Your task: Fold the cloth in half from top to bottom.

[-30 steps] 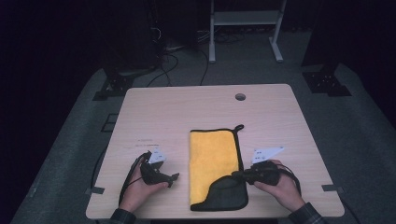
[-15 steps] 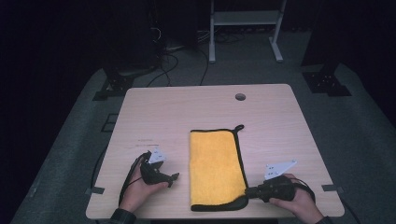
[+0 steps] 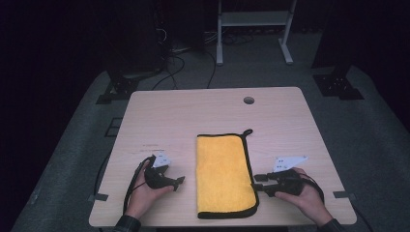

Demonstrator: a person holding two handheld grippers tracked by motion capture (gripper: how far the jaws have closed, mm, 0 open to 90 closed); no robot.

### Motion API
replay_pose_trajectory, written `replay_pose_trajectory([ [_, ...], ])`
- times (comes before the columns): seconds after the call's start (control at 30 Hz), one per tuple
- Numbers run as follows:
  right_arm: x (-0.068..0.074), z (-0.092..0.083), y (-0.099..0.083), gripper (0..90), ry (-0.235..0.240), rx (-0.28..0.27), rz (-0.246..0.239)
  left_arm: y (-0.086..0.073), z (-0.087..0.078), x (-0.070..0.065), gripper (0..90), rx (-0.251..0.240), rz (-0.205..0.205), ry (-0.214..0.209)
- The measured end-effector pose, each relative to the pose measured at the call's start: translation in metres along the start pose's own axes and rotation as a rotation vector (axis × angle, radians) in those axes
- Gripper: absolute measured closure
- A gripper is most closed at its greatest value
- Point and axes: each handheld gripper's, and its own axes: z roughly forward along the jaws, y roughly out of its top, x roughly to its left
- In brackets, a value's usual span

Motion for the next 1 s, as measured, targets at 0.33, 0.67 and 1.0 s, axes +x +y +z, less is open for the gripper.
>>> replay_pose_trajectory([
  [0.33,-0.045,0.020,0.036,48.2,-0.132,-0.010,0.019,0.037,0.011,0.011,23.6,-0.052,-0.018,-0.017],
  [0.67,-0.081,0.049,0.061,44.5,-0.188,-0.013,0.041,0.080,0.039,0.028,33.6,-0.072,0.000,-0.020],
  [1.0,-0.109,0.077,0.073,43.4,-0.246,0.003,0.079,0.101,0.070,0.043,36.1,-0.075,0.003,0.000],
])
